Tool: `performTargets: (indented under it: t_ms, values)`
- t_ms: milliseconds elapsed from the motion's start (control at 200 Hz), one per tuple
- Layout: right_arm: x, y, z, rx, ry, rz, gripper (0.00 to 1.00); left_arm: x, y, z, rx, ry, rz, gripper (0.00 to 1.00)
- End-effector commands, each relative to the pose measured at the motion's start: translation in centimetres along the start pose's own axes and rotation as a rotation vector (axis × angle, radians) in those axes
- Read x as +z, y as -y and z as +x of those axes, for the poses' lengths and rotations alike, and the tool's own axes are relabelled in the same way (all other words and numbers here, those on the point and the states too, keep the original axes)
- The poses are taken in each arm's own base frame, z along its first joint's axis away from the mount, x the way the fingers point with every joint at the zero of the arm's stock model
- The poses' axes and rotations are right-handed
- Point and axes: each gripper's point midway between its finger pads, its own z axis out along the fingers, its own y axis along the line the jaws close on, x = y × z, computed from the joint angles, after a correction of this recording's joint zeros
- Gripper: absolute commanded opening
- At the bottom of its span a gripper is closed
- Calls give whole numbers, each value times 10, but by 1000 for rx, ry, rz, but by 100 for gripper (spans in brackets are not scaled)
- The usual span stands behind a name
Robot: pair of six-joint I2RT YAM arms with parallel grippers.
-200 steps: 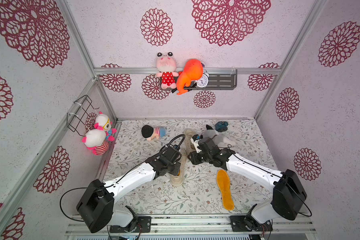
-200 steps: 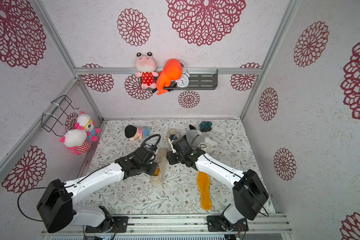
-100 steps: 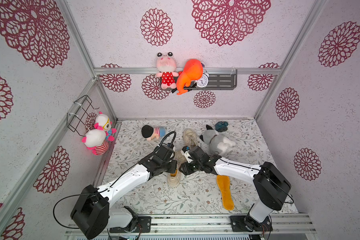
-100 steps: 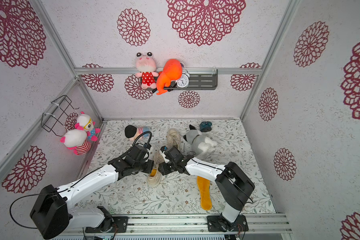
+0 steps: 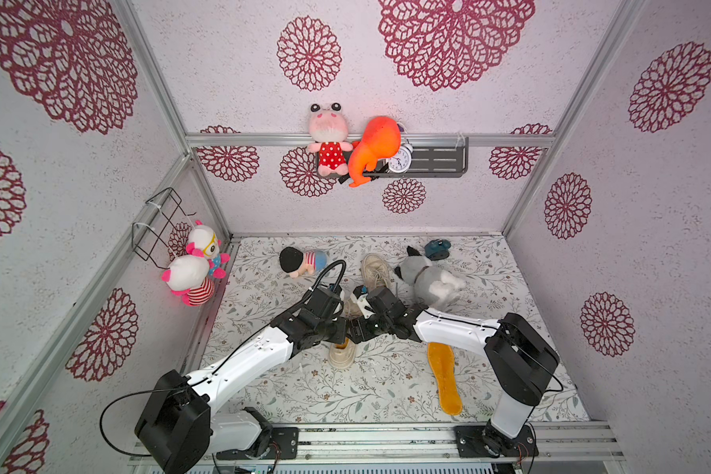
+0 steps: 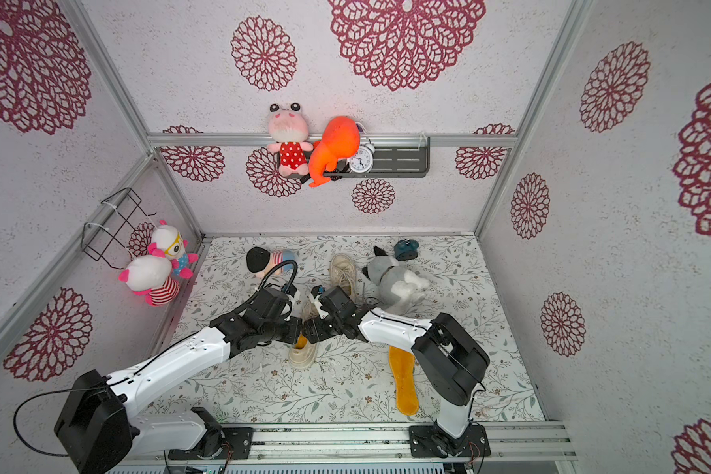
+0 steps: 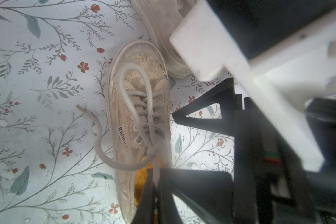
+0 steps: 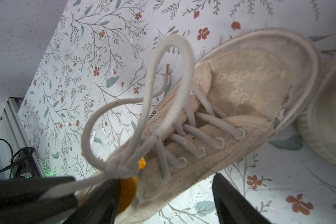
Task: Remove the insole from the shoe
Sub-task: Untie the shoelace on the shoe.
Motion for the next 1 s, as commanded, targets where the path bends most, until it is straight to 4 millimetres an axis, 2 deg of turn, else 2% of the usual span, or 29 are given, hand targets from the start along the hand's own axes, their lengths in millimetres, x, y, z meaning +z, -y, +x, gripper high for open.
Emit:
performTargets:
  t_ms: [0, 85, 170, 280, 375, 540, 730, 996]
  values:
    - [1, 2, -7, 10, 9, 42, 70, -12, 1, -9, -10, 40, 3, 0]
    - [1, 9, -12, 26, 31, 86, 59, -21, -2, -12, -21, 47, -13, 0]
    - [-1, 6, -24, 33, 71, 78, 51, -33, -4, -14, -46, 56, -27, 0]
    - [1, 5, -35, 38, 92, 92, 41, -46, -5, -4, -80, 28, -28, 0]
    - [3, 13, -41, 38, 99, 144, 35, -57, -7, 6, -111, 7, -30, 0]
    - [7, 17, -53, 50, 114, 162, 34, -85, -6, 16, -184, 10, -14, 0]
    - [14, 20, -51, 33, 89, 172, 33, -125, -8, 16, -247, 69, 10, 0]
    - [12, 19, -51, 21, 87, 168, 33, -162, -2, -3, -269, 143, 41, 0]
